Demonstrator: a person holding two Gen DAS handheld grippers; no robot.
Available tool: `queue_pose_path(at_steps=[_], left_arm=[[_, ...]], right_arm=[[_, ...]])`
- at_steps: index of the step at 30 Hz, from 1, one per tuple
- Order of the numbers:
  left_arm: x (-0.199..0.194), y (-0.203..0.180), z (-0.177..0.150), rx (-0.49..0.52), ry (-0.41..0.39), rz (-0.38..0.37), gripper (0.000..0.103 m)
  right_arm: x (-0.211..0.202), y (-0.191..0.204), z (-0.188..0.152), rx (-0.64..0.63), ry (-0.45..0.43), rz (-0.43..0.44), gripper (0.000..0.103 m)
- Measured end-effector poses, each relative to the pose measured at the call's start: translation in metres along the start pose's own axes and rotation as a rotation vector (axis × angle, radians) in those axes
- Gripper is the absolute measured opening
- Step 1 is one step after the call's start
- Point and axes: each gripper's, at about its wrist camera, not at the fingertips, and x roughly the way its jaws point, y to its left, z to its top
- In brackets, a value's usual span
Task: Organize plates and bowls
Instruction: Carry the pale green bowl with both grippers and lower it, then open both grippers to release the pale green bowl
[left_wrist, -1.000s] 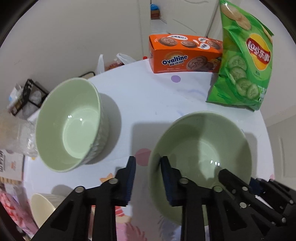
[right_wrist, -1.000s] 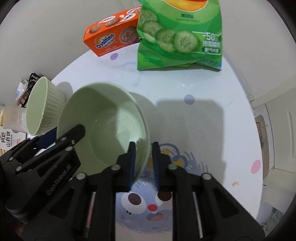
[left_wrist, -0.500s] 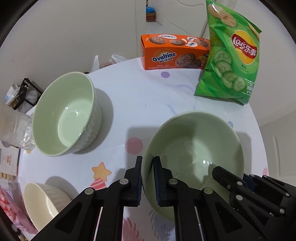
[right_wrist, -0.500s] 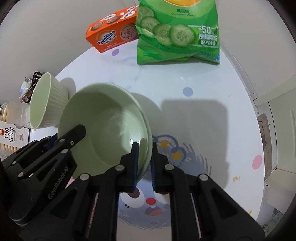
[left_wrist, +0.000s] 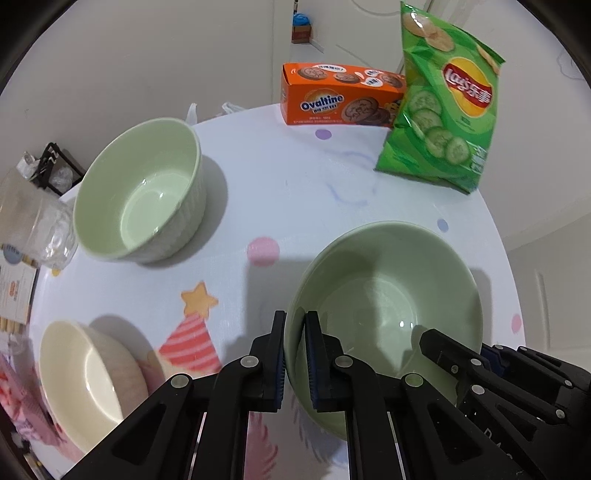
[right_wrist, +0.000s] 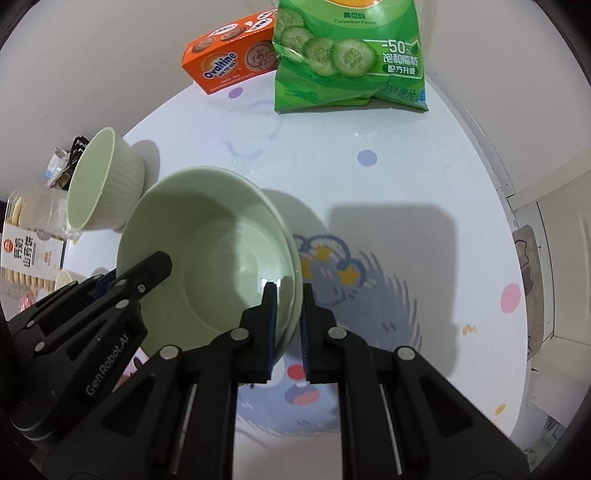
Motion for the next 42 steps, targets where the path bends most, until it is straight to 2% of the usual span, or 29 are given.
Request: queue_pose_path(at_steps=[6, 15, 24, 32, 36, 37, 38, 39, 40, 41, 42], left_arm=[[-0.023, -0.004, -0.044, -0.026, 0.012, 0.003, 0.008], [-0.029, -0.015, -0.112, -0.047, 0.06, -0.008, 0.008], [-0.02, -0.022, -0.134, -0.06, 0.057, 0.003, 0.009], [-0.019, -0.026, -0.14, -0.033, 0.036, 0.021, 0.011], [-0.019, -0.023, -0.14, -0.055, 0.042, 0.026, 0.025], [-0.02, -0.021, -0.141, -0.061, 0.043, 0.029, 0.032], [-0.023, -0.018, -0.142, -0.064, 0.04, 0.028, 0.044], [-0.028, -0.016, -0.143, -0.069, 0.029, 0.023, 0.052], [-0.031, -0.014, -0.142, -0.071, 0.019, 0.022, 0.063], [-0.039, -0.01, -0.142, -0.074, 0.001, 0.024, 0.069], [-0.047, -0.007, -0.142, -0.075, -0.018, 0.024, 0.071]], right_arm=[[-0.014, 0.005, -0.03, -0.032, 0.015, -0.006, 0.013], [-0.023, -0.001, -0.092, -0.08, 0.067, -0.034, 0.013], [-0.02, -0.01, -0.119, -0.108, 0.08, -0.059, 0.013], [-0.02, -0.016, -0.13, -0.116, 0.077, -0.059, 0.013], [-0.023, -0.014, -0.131, -0.123, 0.061, -0.064, 0.014], [-0.027, -0.014, -0.131, -0.125, 0.054, -0.068, 0.014], [-0.03, -0.015, -0.131, -0.126, 0.046, -0.072, 0.015], [-0.033, -0.015, -0.131, -0.123, 0.038, -0.073, 0.018], [-0.036, -0.016, -0.131, -0.119, 0.033, -0.076, 0.022], [-0.04, -0.017, -0.131, -0.114, 0.024, -0.081, 0.031], [-0.046, -0.018, -0.13, -0.111, 0.012, -0.085, 0.039]])
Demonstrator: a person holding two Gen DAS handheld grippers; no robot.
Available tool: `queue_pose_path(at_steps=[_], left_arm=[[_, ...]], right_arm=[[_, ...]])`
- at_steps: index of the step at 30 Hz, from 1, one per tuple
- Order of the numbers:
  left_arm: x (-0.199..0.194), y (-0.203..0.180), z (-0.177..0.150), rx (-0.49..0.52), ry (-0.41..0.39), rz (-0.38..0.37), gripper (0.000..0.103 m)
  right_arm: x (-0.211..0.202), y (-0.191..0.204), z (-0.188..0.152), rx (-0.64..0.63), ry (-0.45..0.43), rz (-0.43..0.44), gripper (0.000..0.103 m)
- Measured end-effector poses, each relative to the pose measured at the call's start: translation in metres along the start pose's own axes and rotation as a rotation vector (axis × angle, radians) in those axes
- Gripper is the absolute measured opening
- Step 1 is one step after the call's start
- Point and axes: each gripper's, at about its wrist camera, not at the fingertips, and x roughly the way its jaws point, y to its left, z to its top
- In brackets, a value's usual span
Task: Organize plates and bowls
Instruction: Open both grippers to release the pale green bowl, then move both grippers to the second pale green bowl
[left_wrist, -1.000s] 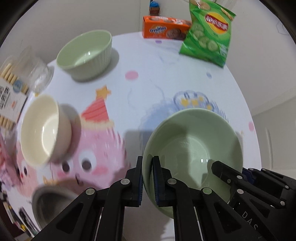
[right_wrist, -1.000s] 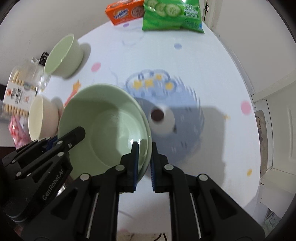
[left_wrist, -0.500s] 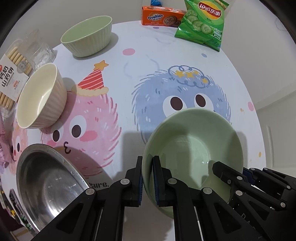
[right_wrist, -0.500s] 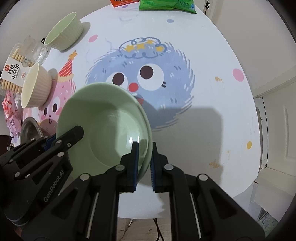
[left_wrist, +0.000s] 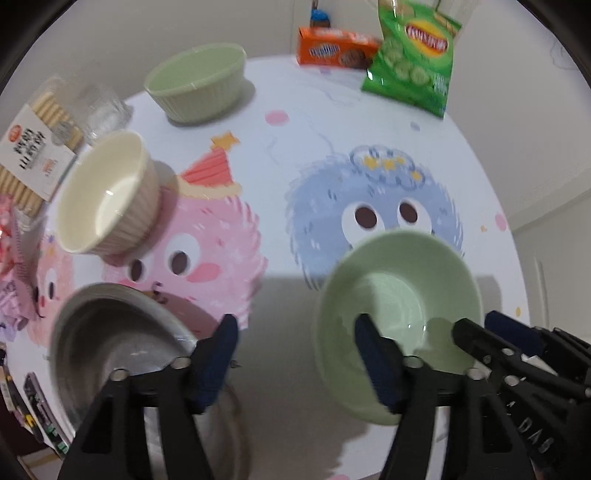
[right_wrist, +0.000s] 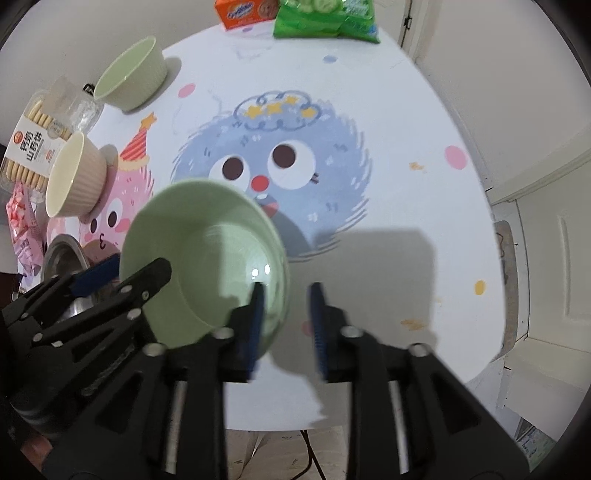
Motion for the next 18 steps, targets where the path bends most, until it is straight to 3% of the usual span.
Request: queue_pose_path(at_steps=[5, 8, 13, 18], left_arm=[[-0.045, 0.017, 0.012, -0.025, -0.097, -0.025, 0.083], [-0.073, 0.035, 0.031, -0.028, -0.186, -0.005, 0.085], [-0.079, 0.07, 0.086, -0.048, -0.234, 0.048, 0.087], [-0.064, 0.102, 0.14, -0.076, -0.248, 0.093, 0.087]], right_arm=[[-0.039, -0.001, 0.005, 0.017, -0.094, -0.005, 0.043], [-0.066, 0.008, 0.016, 0.002, -0.168, 0.01, 0.052], [-0.087, 0.052, 0.059, -0.047, -0.247, 0.112, 0.057], [-0.074, 0.093, 0.113, -0.058, -0.257, 0.172, 0.058]])
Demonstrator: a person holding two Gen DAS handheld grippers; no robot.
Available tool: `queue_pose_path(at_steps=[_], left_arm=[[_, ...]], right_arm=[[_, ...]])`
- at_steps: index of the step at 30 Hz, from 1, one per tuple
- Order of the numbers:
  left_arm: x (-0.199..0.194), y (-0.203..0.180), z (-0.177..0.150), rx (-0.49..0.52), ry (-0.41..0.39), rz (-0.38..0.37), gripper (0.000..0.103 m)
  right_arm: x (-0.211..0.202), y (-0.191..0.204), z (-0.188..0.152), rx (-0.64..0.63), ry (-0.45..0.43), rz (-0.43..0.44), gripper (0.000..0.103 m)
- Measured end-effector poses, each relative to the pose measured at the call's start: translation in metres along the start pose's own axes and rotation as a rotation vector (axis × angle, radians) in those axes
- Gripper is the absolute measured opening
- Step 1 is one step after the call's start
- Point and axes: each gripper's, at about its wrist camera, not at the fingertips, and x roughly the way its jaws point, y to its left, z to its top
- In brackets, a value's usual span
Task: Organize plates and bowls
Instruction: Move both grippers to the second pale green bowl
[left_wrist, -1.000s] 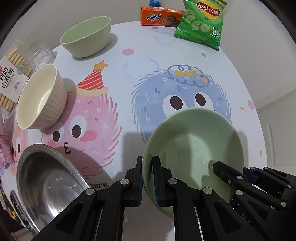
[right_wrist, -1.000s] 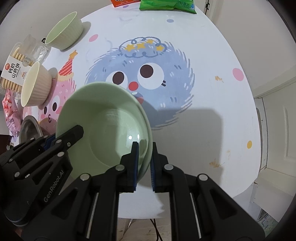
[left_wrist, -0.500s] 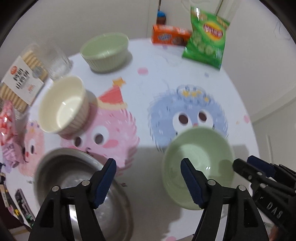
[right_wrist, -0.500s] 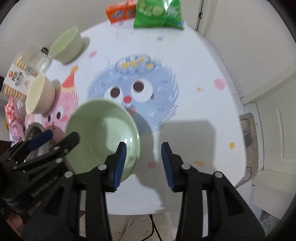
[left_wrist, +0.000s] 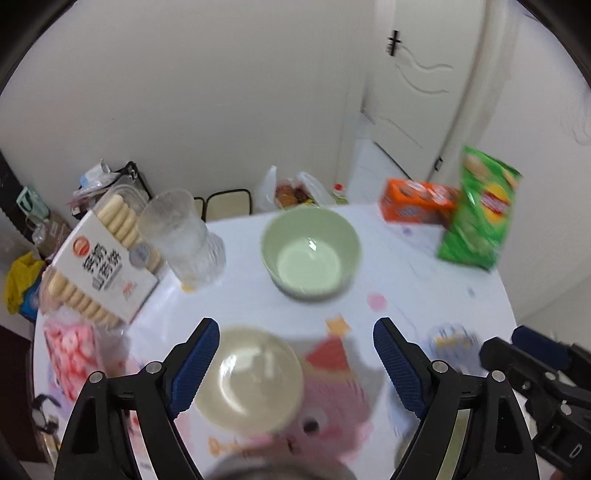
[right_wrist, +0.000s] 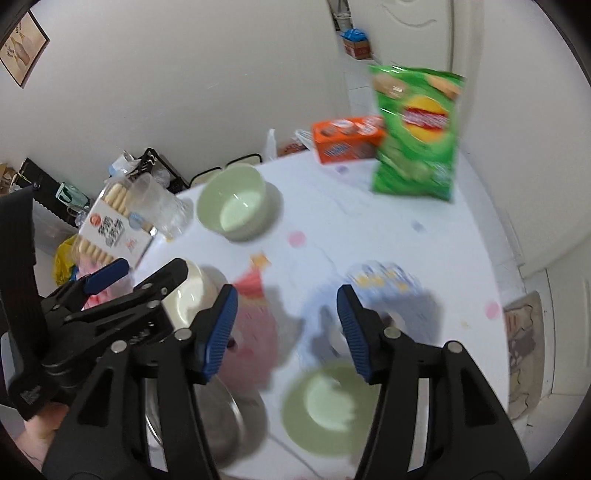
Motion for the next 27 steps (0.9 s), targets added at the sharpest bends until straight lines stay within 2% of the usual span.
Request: queue_pose_path(at_steps=[2, 6, 10, 13, 22, 24, 26, 27], left_arm=[[0.02, 0.01, 0.014, -0.015, 0.016, 0.014, 0.087], [0.062, 0.027, 0.034, -0.033, 0.061, 0.047, 0.087], [0.094, 0.039, 0.046, -0.069, 0.113, 0.032, 0.087], [0.11, 0.04, 0.052, -0.065, 0.136, 0.022, 0.087], [0.149, 0.047, 0.058, -0.078, 0.194, 0.026, 0.085], [0.153, 0.047, 0.057, -0.082, 0.205, 0.007, 0.081], [0.157, 0.044, 0.056, -0.079, 0.213, -0.004, 0.072], [0.159, 0.043, 0.056, -0.077, 0.219, -0.008, 0.069]], right_arm=[[0.016, 0.008, 0.017, 0.016, 0.003, 0.019, 0.058], [0.057, 0.019, 0.05, 0.05, 0.024, 0.003, 0.058], [0.098, 0.015, 0.07, 0.081, 0.072, -0.03, 0.058], [0.121, 0.01, 0.079, 0.121, 0.104, -0.013, 0.058], [0.168, 0.002, 0.094, 0.143, 0.178, -0.043, 0.057], [0.175, 0.0, 0.095, 0.152, 0.192, -0.045, 0.057], [0.179, 0.0, 0.096, 0.15, 0.199, -0.047, 0.055], [0.18, 0.0, 0.096, 0.146, 0.204, -0.051, 0.049]])
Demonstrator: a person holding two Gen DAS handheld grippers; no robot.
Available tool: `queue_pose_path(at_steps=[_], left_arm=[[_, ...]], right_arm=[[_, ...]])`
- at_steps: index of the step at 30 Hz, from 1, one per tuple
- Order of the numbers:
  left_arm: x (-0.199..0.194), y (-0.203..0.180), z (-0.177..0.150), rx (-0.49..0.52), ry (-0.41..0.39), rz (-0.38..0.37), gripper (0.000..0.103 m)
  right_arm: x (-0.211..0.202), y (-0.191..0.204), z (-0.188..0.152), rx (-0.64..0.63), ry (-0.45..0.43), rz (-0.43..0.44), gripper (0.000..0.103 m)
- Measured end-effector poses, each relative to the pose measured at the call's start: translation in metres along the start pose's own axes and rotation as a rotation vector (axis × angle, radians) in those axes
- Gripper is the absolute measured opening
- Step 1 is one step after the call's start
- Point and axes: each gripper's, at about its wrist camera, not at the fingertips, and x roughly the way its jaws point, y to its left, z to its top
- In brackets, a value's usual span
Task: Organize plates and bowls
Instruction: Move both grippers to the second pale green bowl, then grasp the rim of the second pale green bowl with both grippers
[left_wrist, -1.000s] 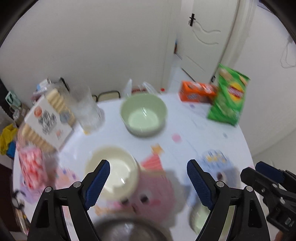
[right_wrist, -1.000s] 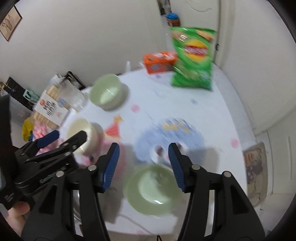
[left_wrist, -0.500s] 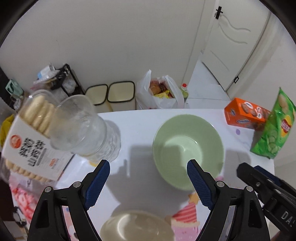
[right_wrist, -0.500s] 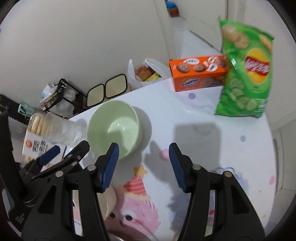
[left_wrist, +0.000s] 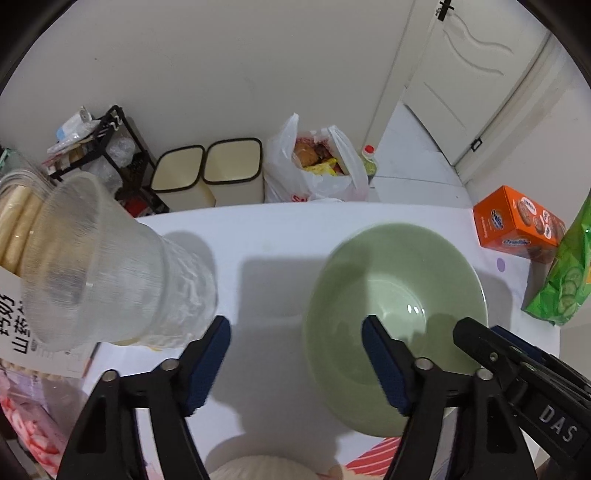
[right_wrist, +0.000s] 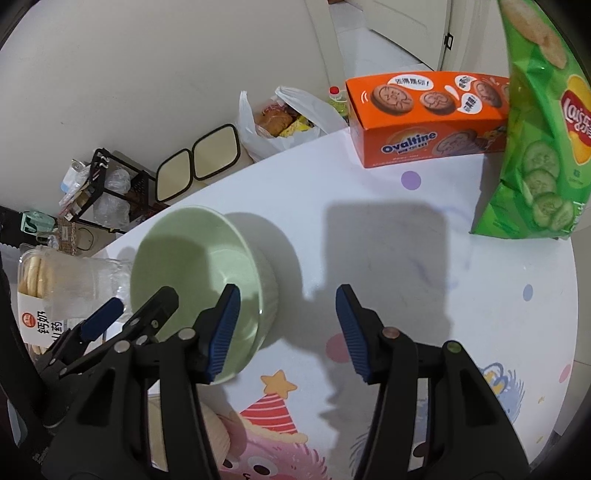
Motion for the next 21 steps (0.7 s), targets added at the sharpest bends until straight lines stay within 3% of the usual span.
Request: queue_pose_path(at_steps=[2, 8, 14, 21], left_arm=[[0.003, -0.002, -0.001, 0.0, 0.012, -0.005, 0.06], [0.011, -0.007, -0.004, 0.007, 0.052, -0.034, 0.033], [0.014, -0.012, -0.005, 0.015, 0.061, -0.046, 0.024], [0.016, -0.007, -0.001, -0.007, 0.069, -0.051, 0.016]], right_arm=[[0.004, 0.001, 0.0, -0.004, 0.014, -0.003, 0.038], [0.006, 0.003, -0.001, -0.004, 0.024, 0.014, 0.027], [0.005, 0.012, -0.002, -0.02, 0.025, 0.033, 0.013], [0.007, 0.016, -0.003, -0.028, 0.025, 0.028, 0.01]])
